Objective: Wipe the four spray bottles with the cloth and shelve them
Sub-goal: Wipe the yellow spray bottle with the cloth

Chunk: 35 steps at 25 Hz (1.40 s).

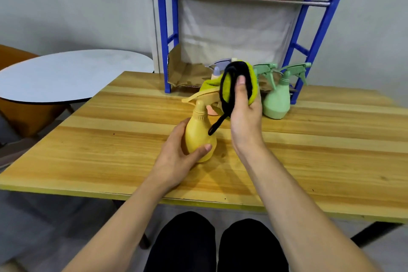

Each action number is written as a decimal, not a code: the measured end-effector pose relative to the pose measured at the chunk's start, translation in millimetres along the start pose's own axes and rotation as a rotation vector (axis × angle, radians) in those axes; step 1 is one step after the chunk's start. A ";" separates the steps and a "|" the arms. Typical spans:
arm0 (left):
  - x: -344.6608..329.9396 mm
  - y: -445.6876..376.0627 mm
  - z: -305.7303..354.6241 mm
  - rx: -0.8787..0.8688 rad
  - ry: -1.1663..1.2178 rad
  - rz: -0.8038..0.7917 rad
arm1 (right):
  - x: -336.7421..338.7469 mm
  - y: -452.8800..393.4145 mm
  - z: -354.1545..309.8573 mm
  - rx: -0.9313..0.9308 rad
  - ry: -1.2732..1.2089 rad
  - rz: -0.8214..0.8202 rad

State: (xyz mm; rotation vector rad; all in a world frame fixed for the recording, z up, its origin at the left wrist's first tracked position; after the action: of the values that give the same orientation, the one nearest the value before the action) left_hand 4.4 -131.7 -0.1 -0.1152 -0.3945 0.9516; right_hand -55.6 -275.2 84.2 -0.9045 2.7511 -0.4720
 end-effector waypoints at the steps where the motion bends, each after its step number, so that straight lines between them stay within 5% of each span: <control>1: -0.5 0.1 -0.4 0.006 0.000 -0.004 | 5.6 0.2 6.6 -0.077 -0.093 -0.003; 5: -2.6 1.3 -1.3 0.008 -0.021 0.003 | 20.4 14.9 24.9 -0.030 -0.041 -0.116; 9: -1.5 -0.4 -1.1 0.037 -0.040 0.020 | 23.2 9.6 20.2 0.201 0.343 -0.072; 13: -7.1 1.0 4.1 0.053 -0.082 0.072 | 52.5 28.6 35.9 -0.005 0.675 0.005; 20: 16.7 -15.4 42.2 0.000 -0.020 0.147 | 66.0 58.5 48.1 -0.077 0.500 0.121; 23: 23.9 -25.5 51.7 -0.082 -0.042 0.086 | 39.4 62.4 41.1 -0.081 0.433 0.033; 31: 19.9 -23.7 36.4 -0.169 -0.071 0.157 | 11.4 52.5 34.3 0.111 0.608 -0.133; 35: 17.5 -22.6 37.1 -0.171 -0.074 0.178 | 31.1 46.4 56.8 0.055 0.879 -0.230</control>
State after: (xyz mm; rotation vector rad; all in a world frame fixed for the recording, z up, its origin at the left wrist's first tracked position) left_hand 16.8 -133.4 45.0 -0.2751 -0.5402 1.0991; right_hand -88.7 -272.1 11.8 -1.2266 3.3534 -1.2328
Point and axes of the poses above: each hand's wrist, its own y-axis away from the middle knuckle, its own x-axis out of the back of the hand, z = x × y, the point moved 1 cm from there along -y, towards the middle knuckle, and after that the axes turned 9 degrees about y, right-handed, at the moved point
